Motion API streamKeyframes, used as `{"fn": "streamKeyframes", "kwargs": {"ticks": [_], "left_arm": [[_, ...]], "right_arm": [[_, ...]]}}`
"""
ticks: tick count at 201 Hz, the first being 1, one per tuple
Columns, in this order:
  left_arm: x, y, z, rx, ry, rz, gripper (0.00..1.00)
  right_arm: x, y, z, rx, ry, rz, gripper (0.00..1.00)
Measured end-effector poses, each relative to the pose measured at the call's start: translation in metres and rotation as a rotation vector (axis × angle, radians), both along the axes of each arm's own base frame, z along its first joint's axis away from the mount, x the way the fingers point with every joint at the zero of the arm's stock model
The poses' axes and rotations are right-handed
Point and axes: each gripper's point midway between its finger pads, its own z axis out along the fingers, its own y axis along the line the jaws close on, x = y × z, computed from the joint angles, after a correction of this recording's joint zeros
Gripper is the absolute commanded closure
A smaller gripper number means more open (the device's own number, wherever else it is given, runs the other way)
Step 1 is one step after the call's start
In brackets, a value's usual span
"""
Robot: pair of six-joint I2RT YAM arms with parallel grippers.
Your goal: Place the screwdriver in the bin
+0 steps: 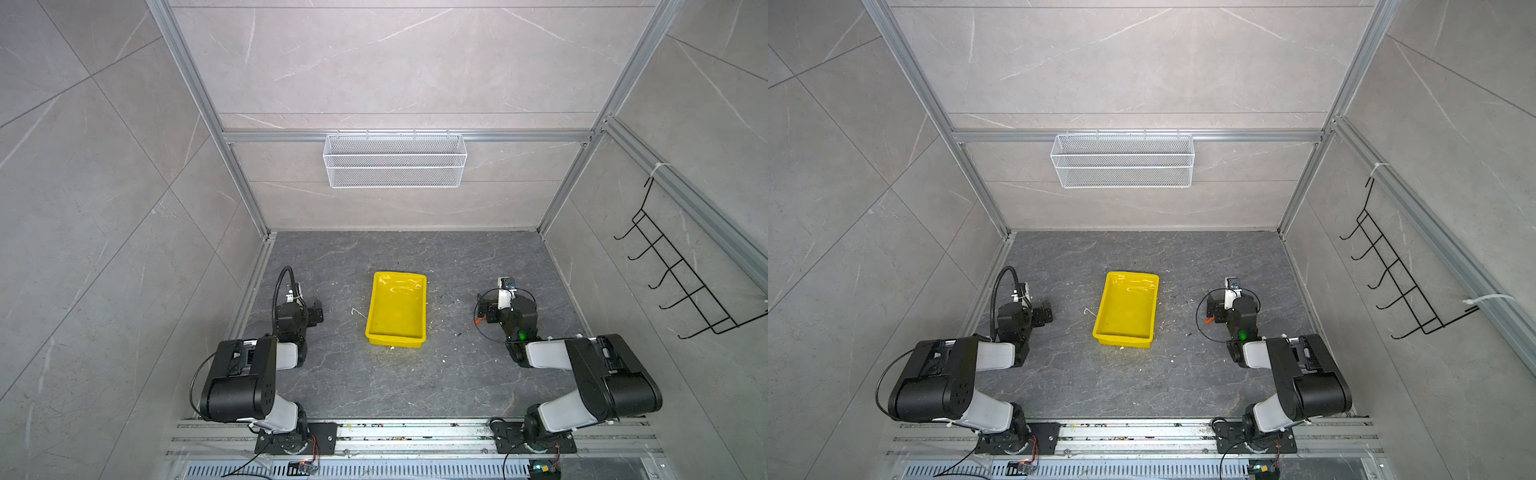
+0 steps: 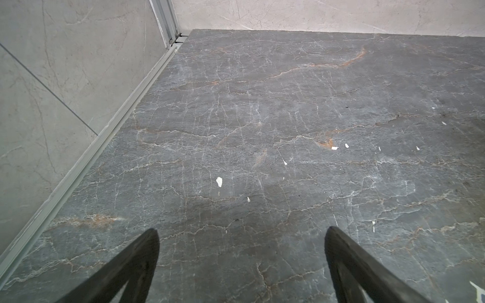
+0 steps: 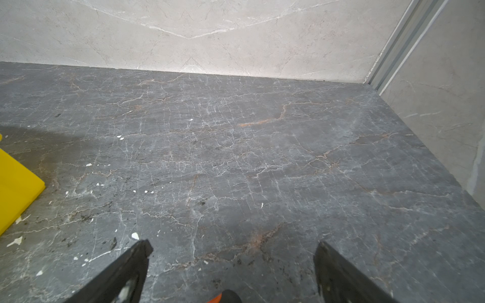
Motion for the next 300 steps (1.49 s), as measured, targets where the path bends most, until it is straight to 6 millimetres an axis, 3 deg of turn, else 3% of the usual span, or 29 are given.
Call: {"fn": "streamKeyframes", "kwargs": {"ticks": [235, 267, 287, 300], "left_arm": [[0.000, -0.002, -0.001, -0.005, 0.002, -0.011, 0.00], [-0.004, -0.017, 0.009, 0.001, -0.009, -0.079, 0.00], [-0.013, -0.045, 0.029, 0.042, -0.070, -0.173, 0.00], [-0.016, -0.061, 0.038, 0.059, -0.097, -0.224, 0.00]], "right_arm": [[0.000, 0.000, 0.000, 0.003, 0.000, 0.004, 0.01], [-0.013, 0.013, 0.005, -0.029, -0.035, 0.044, 0.01], [-0.027, 0.036, 0.013, -0.082, -0.064, 0.101, 0.01], [-0.032, 0.048, 0.029, -0.105, -0.103, 0.099, 0.01]]}}
